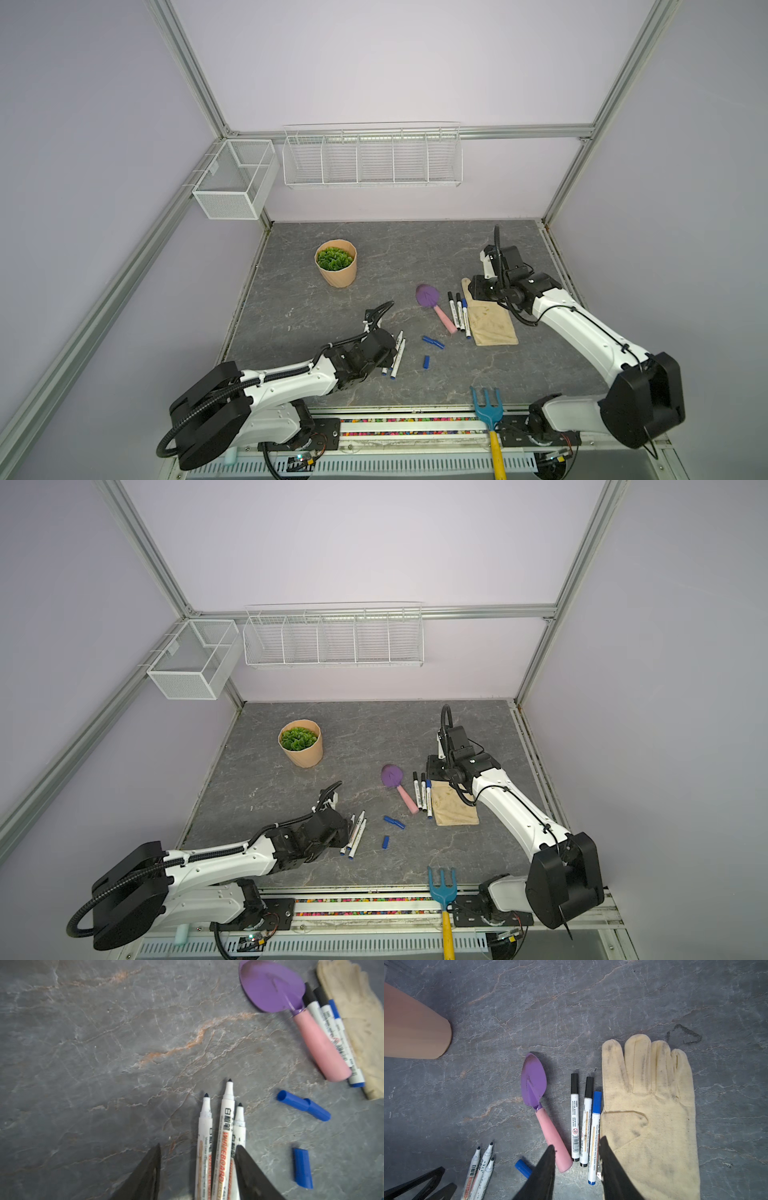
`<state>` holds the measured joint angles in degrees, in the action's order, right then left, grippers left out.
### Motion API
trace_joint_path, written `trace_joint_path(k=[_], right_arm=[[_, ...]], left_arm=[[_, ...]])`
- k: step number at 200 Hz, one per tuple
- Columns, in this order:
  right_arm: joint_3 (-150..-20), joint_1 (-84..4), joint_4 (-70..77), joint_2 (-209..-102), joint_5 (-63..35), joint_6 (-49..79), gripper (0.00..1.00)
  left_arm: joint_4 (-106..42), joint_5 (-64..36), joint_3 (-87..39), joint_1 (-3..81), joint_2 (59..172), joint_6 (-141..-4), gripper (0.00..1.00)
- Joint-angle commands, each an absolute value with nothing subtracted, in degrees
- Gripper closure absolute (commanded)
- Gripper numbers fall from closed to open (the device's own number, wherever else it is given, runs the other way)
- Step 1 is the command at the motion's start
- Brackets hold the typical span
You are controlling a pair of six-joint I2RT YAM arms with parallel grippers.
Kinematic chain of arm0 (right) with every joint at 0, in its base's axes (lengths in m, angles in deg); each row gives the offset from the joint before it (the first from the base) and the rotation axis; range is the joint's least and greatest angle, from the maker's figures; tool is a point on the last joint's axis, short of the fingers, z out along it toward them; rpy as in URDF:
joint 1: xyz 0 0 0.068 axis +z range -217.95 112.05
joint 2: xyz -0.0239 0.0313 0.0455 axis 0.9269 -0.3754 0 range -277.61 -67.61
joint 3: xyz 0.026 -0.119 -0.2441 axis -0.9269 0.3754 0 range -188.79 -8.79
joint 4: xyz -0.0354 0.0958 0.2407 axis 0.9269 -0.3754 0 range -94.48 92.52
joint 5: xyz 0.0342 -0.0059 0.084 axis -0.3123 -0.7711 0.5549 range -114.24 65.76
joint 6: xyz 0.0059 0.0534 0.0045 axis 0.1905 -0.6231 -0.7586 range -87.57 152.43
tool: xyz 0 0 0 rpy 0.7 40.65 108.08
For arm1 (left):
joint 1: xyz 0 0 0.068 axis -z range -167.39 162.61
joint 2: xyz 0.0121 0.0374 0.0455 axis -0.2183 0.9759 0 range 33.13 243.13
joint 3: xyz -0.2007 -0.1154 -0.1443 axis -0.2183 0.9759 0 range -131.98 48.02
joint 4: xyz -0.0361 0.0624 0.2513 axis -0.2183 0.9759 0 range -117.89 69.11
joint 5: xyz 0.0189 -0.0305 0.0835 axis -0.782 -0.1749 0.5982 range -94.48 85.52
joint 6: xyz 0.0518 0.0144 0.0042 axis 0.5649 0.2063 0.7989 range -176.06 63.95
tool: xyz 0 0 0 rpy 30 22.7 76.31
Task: Insert the pens into the pen caps
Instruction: 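Set the blue-capped marker beside the black markers near the glove, open right gripper, then lower the left gripper onto the remaining white markers and grasp one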
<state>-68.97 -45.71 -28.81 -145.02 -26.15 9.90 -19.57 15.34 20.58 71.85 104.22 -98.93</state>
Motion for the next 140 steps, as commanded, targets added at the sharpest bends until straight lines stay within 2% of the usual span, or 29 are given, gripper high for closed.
trace_joint_path(k=[1, 47, 92, 140], right_arm=[[-67.67, -45.39, -27.7, -143.37, -25.05, 9.22, 0.61], [-67.68, -45.43, -28.3, -143.29, -24.96, 9.65, 0.61], [-67.5, -45.37, -28.41, -142.65, -24.77, 9.79, 0.61], [-67.59, -45.37, -28.6, -142.25, -24.44, 9.75, 0.61]], left_arm=[[-15.53, 14.03, 16.97, 71.58, 106.98, -100.16, 0.45], [-10.86, 13.87, 11.6, 71.49, 114.69, -100.27, 0.5], [-8.56, 13.22, 9.53, 71.45, 117.82, -100.4, 0.59], [-7.29, 10.84, 8.27, 71.49, 121.54, -100.1, 0.78]])
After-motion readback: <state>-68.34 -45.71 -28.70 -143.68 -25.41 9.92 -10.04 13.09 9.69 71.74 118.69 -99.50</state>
